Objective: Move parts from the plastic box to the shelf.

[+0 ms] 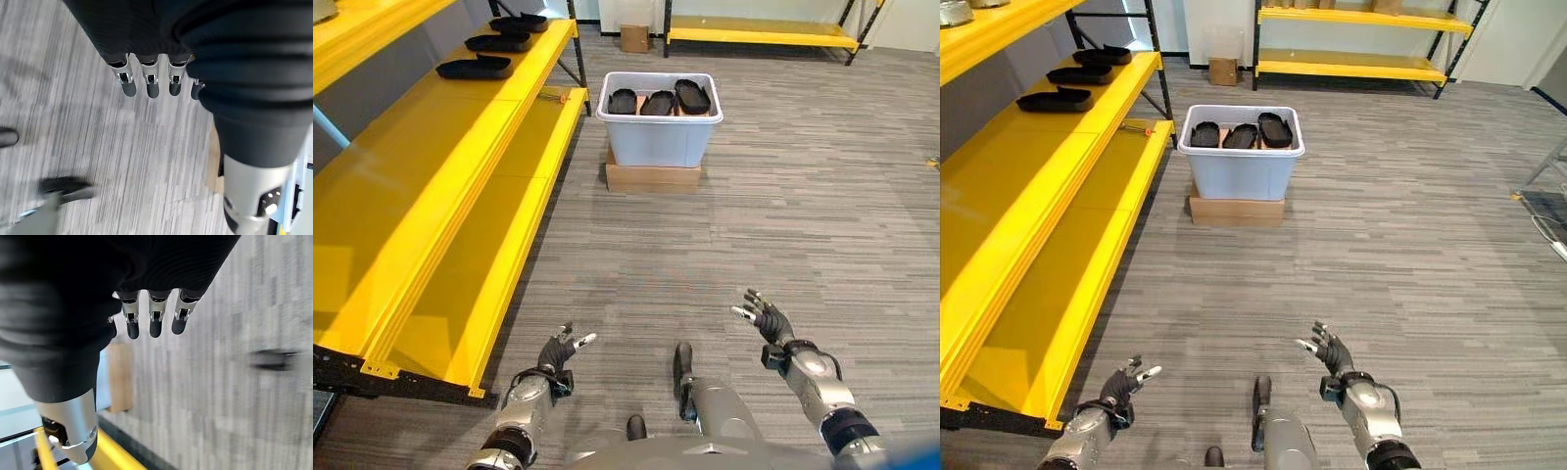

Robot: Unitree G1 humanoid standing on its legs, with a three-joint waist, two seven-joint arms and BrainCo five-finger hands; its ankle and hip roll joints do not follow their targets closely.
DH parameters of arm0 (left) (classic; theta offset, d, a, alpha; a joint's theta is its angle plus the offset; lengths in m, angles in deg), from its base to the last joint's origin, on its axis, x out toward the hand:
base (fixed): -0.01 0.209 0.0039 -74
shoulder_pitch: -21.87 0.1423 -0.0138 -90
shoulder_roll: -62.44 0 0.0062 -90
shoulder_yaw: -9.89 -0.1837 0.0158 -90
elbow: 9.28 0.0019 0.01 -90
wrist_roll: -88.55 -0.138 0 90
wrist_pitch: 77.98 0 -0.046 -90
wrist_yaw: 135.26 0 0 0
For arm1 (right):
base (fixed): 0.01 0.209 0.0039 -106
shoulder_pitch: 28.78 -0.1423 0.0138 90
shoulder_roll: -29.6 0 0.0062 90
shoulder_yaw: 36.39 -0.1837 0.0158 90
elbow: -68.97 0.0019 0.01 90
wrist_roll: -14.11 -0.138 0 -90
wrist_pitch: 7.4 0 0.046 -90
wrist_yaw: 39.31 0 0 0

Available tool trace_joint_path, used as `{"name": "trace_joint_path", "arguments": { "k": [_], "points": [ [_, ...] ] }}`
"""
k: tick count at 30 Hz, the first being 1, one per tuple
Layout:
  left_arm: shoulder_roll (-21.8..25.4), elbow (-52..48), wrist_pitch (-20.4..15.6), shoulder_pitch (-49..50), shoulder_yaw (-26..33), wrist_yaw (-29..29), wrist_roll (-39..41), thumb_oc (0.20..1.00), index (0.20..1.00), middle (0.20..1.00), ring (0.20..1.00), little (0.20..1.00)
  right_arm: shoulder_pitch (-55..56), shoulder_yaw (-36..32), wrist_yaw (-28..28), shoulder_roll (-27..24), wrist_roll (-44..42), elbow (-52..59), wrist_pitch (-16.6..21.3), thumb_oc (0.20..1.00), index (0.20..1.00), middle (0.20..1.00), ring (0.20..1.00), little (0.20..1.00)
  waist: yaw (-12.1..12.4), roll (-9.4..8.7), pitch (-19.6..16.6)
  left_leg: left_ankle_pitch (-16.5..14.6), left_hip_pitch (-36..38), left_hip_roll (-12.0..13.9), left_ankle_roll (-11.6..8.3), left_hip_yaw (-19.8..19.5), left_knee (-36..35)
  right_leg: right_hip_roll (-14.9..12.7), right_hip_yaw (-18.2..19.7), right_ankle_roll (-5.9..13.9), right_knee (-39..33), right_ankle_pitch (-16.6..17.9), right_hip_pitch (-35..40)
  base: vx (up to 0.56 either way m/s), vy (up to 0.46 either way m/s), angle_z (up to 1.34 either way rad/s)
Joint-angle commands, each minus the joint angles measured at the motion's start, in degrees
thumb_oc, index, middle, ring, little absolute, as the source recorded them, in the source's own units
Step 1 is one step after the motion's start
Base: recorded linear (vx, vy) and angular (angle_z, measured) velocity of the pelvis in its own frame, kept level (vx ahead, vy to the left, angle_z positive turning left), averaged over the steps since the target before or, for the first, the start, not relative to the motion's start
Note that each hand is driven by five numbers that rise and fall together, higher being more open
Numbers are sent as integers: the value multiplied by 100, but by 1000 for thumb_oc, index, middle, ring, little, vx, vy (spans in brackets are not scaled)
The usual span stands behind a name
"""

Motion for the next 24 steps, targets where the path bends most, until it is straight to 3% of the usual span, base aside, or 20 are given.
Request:
{"name": "trace_joint_path", "arguments": {
  "k": [1, 3, 8, 9, 10, 11, 12, 14, 15, 16, 17, 18, 19, 20, 22, 24],
  "points": [
    [98, -149, -392, -4, -102, -193, -273, 1000, 1000, 1000, 1000, 1000, -309, -93, -129, -99, 8, 128, 427, 1000, 1000, 1000, 1000, 1000, 0, 45, -209, -90, 370, -201, -185, -285, -222, 335, -85, -178, 46, 1389, 171, 425, -60, 44],
    [17, -82, -373, -62, -273, -194, -310, 1000, 1000, 1000, 1000, 1000, -280, -66, -505, -86, 3, 64, 534, 1000, 1000, 1000, 1000, 1000, -93, 13, -296, -254, 407, -259, -112, -474, -39, 410, 237, -278, 76, 1372, 224, 589, -93, 59],
    [-102, 21, -403, -47, -340, -153, -187, 1000, 1000, 1000, 1000, 1000, -192, -165, -1276, -57, -303, 43, 626, 1000, 1000, 1000, 1000, 1000, -184, 62, -486, -484, 541, -282, -174, -455, 234, 469, 170, -569, 306, 979, 501, 459, -75, 61],
    [-172, 18, -397, -13, -329, -134, -200, 1000, 1000, 1000, 1000, 1000, -137, -228, -1675, -29, -123, 40, 626, 1000, 1000, 1000, 1000, 1000, -225, 121, -563, -458, 593, -260, -229, -385, 380, 531, 169, -685, 396, 807, 651, 488, -86, -9],
    [-206, 31, -414, -3, -343, -137, -208, 1000, 1000, 1000, 1000, 1000, -101, -233, -1959, -11, -30, 44, 637, 1000, 1000, 1000, 1000, 1000, -261, 162, -615, -330, 591, -229, -283, -376, 497, 582, 225, -739, 434, 731, 697, 690, -171, 1],
    [-257, 10, -442, 13, -377, -127, -226, 1000, 1000, 1000, 1000, 1000, -10, -298, -2375, 12, 90, 87, 644, 1000, 1000, 1000, 1000, 1000, -323, 236, -682, 27, 513, -143, -427, -298, 901, 689, 278, -856, 515, 527, 795, 640, -233, -10],
    [-260, -33, -496, -26, -396, -123, -209, 1000, 1000, 1000, 1000, 1000, 68, -351, -2324, -33, 343, 189, 615, 1000, 1000, 1000, 1000, 1000, -382, 281, -711, 386, 388, -22, -609, -113, 1421, 753, 241, -966, 556, 332, 894, 603, -255, -7],
    [-259, -82, -459, -118, -412, -51, -84, 1000, 1000, 1000, 1000, 1000, 102, -258, -2177, -79, 437, 250, 636, 1000, 1000, 1000, 1000, 1000, -419, 301, -748, 691, 182, 108, -778, 126, 1968, 783, 168, -1086, 593, 147, 956, 347, -228, -1],
    [-278, -118, -494, -203, -417, -18, -90, 1000, 1000, 1000, 1000, 1000, 117, -181, -2141, -131, 361, 347, 590, 1000, 1000, 1000, 1000, 1000, -389, 234, -726, 1094, -356, 187, -969, 368, 3115, 736, 97, -1223, 580, -44, 1142, 243, -235, -8],
    [-279, -149, -481, -228, -418, -11, -87, 1000, 1000, 1000, 1000, 1000, 123, -163, -2132, -145, 338, 361, 613, 1000, 1000, 1000, 1000, 1000, -373, 181, -697, 1141, -620, 225, -1001, 473, 3581, 695, 93, -1256, 570, -84, 1216, 339, -374, -9],
    [-281, -366, -289, -306, -375, 95, -144, 1000, 1000, 1000, 1000, 1000, 161, -113, -2163, -167, 287, 443, 644, 1000, 1000, 1000, 1000, 1000, -304, 54, -523, 1165, -1610, 749, -1116, 797, 4989, 678, 98, -1381, 564, -285, 1588, 351, -296, 17],
    [-261, -460, -304, -288, -308, 171, -88, 1000, 1000, 1000, 1000, 1000, 133, -96, -2069, -170, 249, 416, 658, 1000, 1000, 1000, 1000, 1000, -277, 30, -369, 1000, -1959, 1252, -1059, 1093, 4738, 712, 138, -1403, 494, -340, 1883, 393, -233, 12],
    [-230, -500, -329, -263, -285, 211, -32, 1000, 1000, 1000, 1000, 1000, 102, -95, -1995, -162, 321, 418, 642, 1000, 1000, 1000, 1000, 1000, -273, 12, -321, 914, -1985, 1356, -995, 1255, 4243, 694, 177, -1370, 448, -351, 1972, 218, -33, 7],
    [-229, -501, -329, -263, -286, 211, -32, 1000, 1000, 1000, 1000, 1000, 101, -95, -1994, -161, 321, 417, 642, 1000, 1000, 1000, 1000, 1000, -265, 5, -312, 914, -1962, 1349, -990, 1268, 4226, 686, 186, -1366, 446, -351, 1984, 207, 92, -26],
    [-178, -588, -382, -206, -212, 335, 44, 1000, 1000, 1000, 1000, 1000, -42, -51, -1914, -160, 444, 394, 544, 1000, 1000, 1000, 1000, 1000, -229, -33, -264, 941, -1891, 1406, -963, 1564, 2791, 589, 209, -1247, 316, -334, 2160, 237, 166, -40],
    [-165, -616, -342, -182, -150, 365, 38, 1000, 1000, 1000, 1000, 1000, -78, -35, -1905, -189, 365, 362, 472, 1000, 1000, 1000, 1000, 1000, -159, -5, -279, 1139, -1788, 1334, -1017, 1388, 1457, 505, 226, -1125, 239, -327, 2277, 218, 218, -22]
  ]
}}
